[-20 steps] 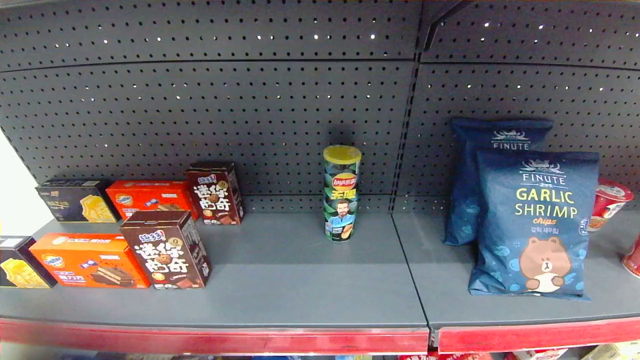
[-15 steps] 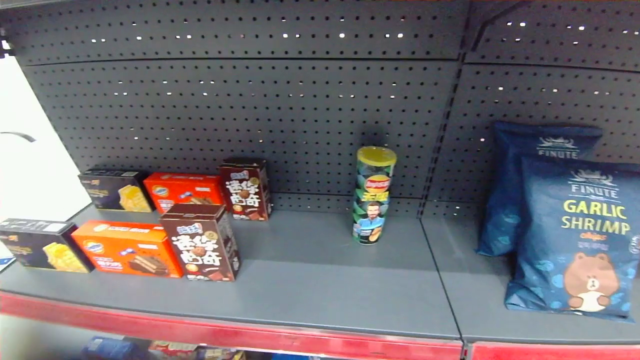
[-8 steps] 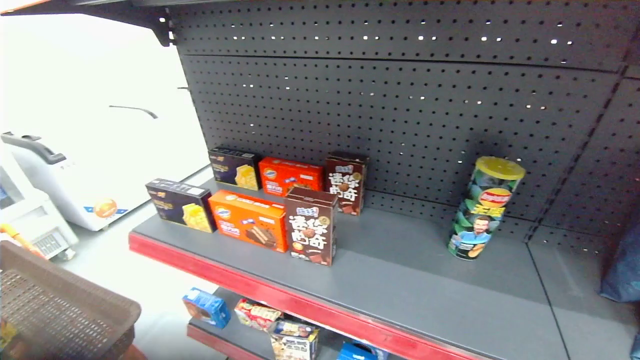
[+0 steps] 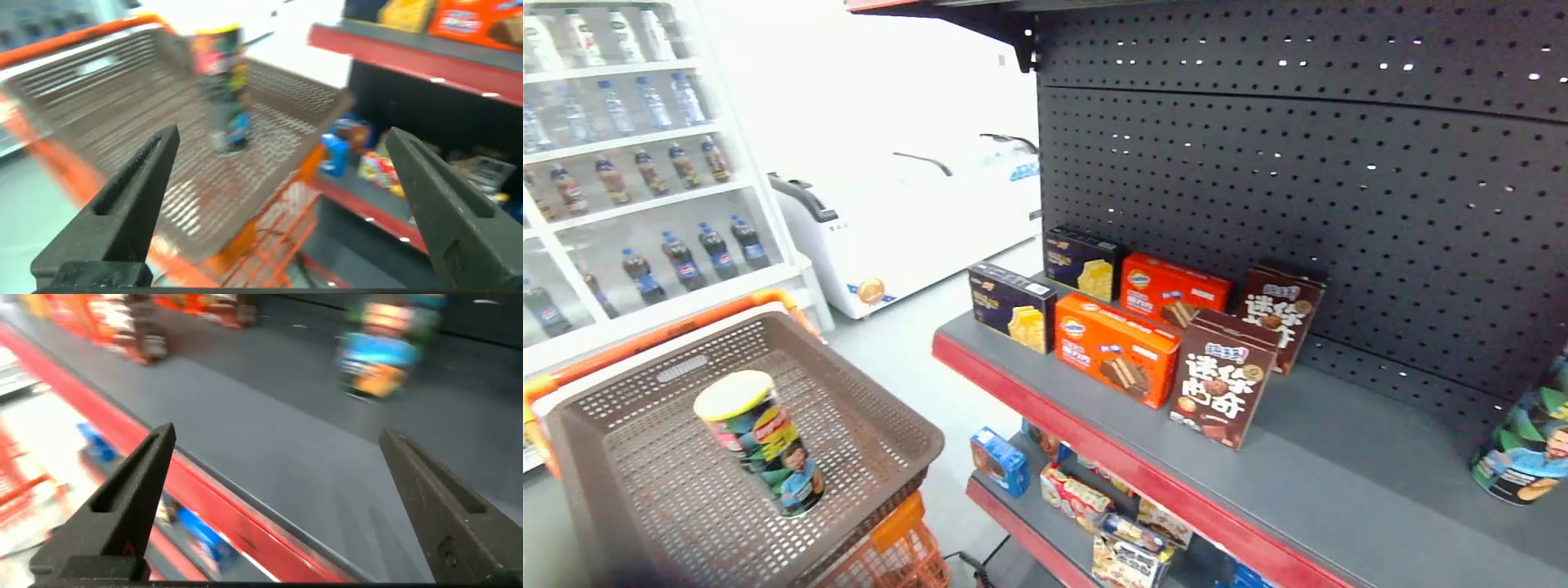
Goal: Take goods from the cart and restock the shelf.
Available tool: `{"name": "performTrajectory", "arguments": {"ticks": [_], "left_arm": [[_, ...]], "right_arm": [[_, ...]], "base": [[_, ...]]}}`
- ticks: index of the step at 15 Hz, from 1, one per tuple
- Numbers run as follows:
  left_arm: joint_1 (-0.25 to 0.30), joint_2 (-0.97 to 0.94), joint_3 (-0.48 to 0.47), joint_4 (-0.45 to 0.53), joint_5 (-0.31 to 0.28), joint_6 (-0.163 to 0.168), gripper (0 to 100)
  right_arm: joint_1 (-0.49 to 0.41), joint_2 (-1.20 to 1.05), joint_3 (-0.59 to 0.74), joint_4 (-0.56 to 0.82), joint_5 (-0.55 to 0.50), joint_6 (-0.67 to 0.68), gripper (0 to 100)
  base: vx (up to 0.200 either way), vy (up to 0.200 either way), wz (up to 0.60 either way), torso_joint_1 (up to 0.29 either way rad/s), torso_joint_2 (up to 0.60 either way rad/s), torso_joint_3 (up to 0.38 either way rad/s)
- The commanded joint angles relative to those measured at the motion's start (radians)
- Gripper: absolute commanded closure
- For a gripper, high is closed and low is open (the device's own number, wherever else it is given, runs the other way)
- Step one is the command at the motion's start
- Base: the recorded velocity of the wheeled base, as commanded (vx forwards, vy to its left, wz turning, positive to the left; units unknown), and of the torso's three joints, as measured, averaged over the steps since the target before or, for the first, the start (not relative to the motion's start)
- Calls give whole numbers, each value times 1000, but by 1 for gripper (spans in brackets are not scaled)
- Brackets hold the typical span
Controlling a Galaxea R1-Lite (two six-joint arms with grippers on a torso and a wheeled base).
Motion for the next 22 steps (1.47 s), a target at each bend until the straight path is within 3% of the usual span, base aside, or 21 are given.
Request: {"name": "performTrajectory", "arguments": {"ticks": [1,4,6,7,9,11,14,16,17,20,22], "left_arm": [[1,0,0,0,1,-1,0],[2,0,0,-15,7,11,0],[1,0,-38,-60,16,45,0],[1,10,-109,-26,16,66,0],[4,158,-402,155,16,131,0],[4,371,-670,292,15,163,0],[11,612,-802,275,38,220,0],[18,774,-861,267,42,218,0],[50,836,-864,264,21,205,0],[199,997,-850,258,-255,209,0],[228,1052,-793,198,-347,206,0]], "right_arm": [[0,1,0,-2,1,0,0],[0,1,0,0,1,0,0],[0,1,0,0,1,0,0],[0,1,0,-2,1,0,0],[0,1,0,-2,1,0,0],[0,1,0,-2,1,0,0],[0,1,0,0,1,0,0],[0,1,0,-2,1,0,0],[0,1,0,-2,1,0,0],[0,1,0,0,1,0,0],[0,1,0,0,1,0,0]], "base": [[0,0,600,2,2,2],[0,0,0,0,0,0],[0,0,0,0,0,0],[0,0,0,0,0,0],[0,0,0,0,0,0],[0,0,0,0,0,0],[0,0,0,0,0,0],[0,0,0,0,0,0],[0,0,0,0,0,0],[0,0,0,0,0,0],[0,0,0,0,0,0]]}}
